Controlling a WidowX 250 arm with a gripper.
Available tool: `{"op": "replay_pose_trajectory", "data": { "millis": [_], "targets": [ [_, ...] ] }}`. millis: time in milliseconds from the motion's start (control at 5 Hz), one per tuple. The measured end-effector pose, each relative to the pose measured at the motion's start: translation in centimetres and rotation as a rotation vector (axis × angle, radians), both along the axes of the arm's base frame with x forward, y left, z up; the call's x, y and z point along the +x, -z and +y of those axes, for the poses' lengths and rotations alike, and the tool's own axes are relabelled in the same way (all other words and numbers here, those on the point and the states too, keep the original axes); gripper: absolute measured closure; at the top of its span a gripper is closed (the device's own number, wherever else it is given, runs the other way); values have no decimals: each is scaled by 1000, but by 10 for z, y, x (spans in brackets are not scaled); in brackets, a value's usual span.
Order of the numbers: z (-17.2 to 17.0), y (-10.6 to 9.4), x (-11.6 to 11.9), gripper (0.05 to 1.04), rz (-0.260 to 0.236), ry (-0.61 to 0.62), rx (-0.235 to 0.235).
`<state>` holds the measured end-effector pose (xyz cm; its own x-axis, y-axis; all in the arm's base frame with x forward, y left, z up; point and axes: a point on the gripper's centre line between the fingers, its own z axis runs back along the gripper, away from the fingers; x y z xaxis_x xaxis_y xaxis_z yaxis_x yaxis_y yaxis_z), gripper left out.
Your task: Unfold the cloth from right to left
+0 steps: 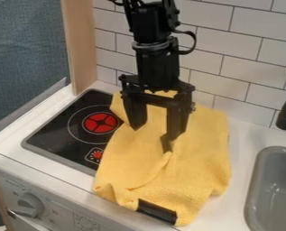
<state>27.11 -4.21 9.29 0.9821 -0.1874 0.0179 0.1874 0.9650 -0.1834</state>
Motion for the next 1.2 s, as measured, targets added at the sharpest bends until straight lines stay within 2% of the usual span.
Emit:
{"op": "replay_pose_trajectory", "data": {
  "millis": [200,400,600,800,1200],
  "targets": [
    [-1,7,-3,85,25,4,3],
    [2,18,-3,85,55,-1,32],
    [8,26,-4,85,80,-27,99],
    [12,36,-3,85,99,-18,126],
    [8,67,-3,85,173,26,140]
  ]
}}
